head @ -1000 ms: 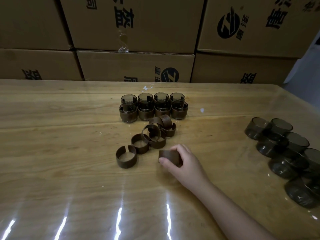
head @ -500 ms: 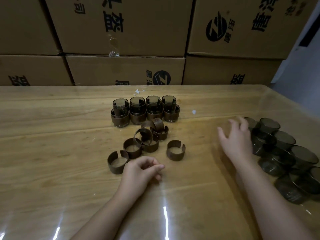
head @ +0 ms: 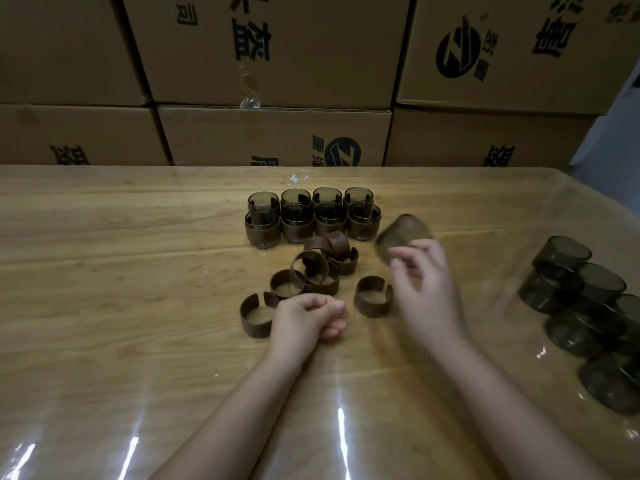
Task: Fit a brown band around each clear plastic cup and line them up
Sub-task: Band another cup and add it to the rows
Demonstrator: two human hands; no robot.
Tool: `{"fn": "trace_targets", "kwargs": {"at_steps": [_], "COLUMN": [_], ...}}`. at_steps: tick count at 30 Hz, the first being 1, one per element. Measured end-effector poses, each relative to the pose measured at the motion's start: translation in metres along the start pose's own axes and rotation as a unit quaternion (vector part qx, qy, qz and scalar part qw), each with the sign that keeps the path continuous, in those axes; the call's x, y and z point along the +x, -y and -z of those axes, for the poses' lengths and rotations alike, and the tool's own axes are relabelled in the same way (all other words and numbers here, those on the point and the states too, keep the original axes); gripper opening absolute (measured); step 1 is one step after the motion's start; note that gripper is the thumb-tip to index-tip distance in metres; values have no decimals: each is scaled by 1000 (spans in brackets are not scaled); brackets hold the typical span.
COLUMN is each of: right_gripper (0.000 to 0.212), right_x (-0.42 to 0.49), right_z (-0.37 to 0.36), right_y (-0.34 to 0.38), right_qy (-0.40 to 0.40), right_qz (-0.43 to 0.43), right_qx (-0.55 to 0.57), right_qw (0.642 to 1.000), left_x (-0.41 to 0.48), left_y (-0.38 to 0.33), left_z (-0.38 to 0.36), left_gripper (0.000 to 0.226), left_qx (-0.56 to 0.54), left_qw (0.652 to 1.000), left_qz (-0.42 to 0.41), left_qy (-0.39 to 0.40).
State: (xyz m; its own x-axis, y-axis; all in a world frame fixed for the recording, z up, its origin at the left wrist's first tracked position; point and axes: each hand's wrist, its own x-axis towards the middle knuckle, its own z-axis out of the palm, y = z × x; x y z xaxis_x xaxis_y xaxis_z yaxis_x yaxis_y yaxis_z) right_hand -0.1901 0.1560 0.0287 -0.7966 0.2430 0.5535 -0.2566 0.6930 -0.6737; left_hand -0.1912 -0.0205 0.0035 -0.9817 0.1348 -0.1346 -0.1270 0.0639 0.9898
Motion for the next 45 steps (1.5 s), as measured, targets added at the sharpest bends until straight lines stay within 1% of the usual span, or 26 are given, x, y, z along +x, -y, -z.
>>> {"fn": "trace_targets", "kwargs": {"at_steps": [2,4,6,9,11,13,14,15,16,18,20,22,24,26,28,29,31,33,34,37,38,39,40,42,44,45], "right_gripper": [23,30,30,26,20,7,7,17,27,39,53,57,48,36,26,23,20,19,19,27,30,32,32,29,30,29], "right_x": [-27,-47,-57,-62,-64,-64,-64,-65,-65,-62,-59,-58,-57,-54,-53,-54,-55,-54,-53,-49,-49,-50,-51,-53,-54,-55], "right_z": [-16,-28,-32,-32,-31,-31,-31,-32,-33,-34,-35,-37,-42,-46,-47,-46,-42,-39,-37,-26,-23,-22,-22,-26,-28,-28], "right_y": [22,31,32,28,24,26,27,28,27,22,17,17,21,26,31,34,42,45,44,41,42,43,44,46,51,54], "right_qy": [6,26,48,59,68,91,99,94,75,23,3,22,34,20,2,5,39,82,100,151,163,170,168,140,91,67], "right_qz": [65,101,114,104,89,38,11,3,16,71,118,153,164,147,104,65,-55,-172,-220,-314,-331,-343,-348,-322,-242,-197], "right_qx": [69,95,119,176,235,301,319,308,270,155,80,65,98,138,187,225,324,422,455,537,552,553,539,484,423,396], "right_qw": [995,990,985,977,965,949,943,947,960,985,990,986,981,979,977,972,944,886,857,768,748,740,748,802,868,894], "left_x": [-1,0,-1,-2,-2,-2,-1,-1,-1,-2,-2,-1,-1,-4,-6,-7,-8,-9,-10,-13,-14,-15,-16,-18,-24,-27], "left_y": [2,4,4,5,7,9,9,10,10,9,9,12,13,13,13,14,14,13,12,9,8,6,4,1,-3,-6], "left_z": [-4,-3,1,3,-1,-2,-2,-2,-3,-5,-8,-9,-11,-13,-14,-14,-14,-14,-14,-12,-12,-12,-12,-16,-24,-29], "left_gripper": [13,26,37,50,57,67,72,75,73,61,56,57,64,62,65,68,66,52,51,54,50,46,42,35,27,25], "left_qx": [-30,-67,-121,-185,-161,-121,-109,-103,-94,-84,-81,-50,4,33,71,98,148,195,216,275,287,295,293,240,132,63], "left_qw": [999,997,992,981,985,989,990,990,990,991,992,992,991,988,982,977,963,943,929,889,876,865,860,871,906,931], "left_qz": [-14,-30,-44,-55,-66,-79,-87,-94,-98,-100,-100,-112,-131,-151,-174,-189,-220,-264,-292,-362,-383,-401,-414,-426,-400,-356], "left_qy": [-24,-31,-15,10,20,30,33,33,29,14,13,29,39,26,0,-17,-47,-62,-66,-63,-62,-61,-58,-49,-44,-44]}}
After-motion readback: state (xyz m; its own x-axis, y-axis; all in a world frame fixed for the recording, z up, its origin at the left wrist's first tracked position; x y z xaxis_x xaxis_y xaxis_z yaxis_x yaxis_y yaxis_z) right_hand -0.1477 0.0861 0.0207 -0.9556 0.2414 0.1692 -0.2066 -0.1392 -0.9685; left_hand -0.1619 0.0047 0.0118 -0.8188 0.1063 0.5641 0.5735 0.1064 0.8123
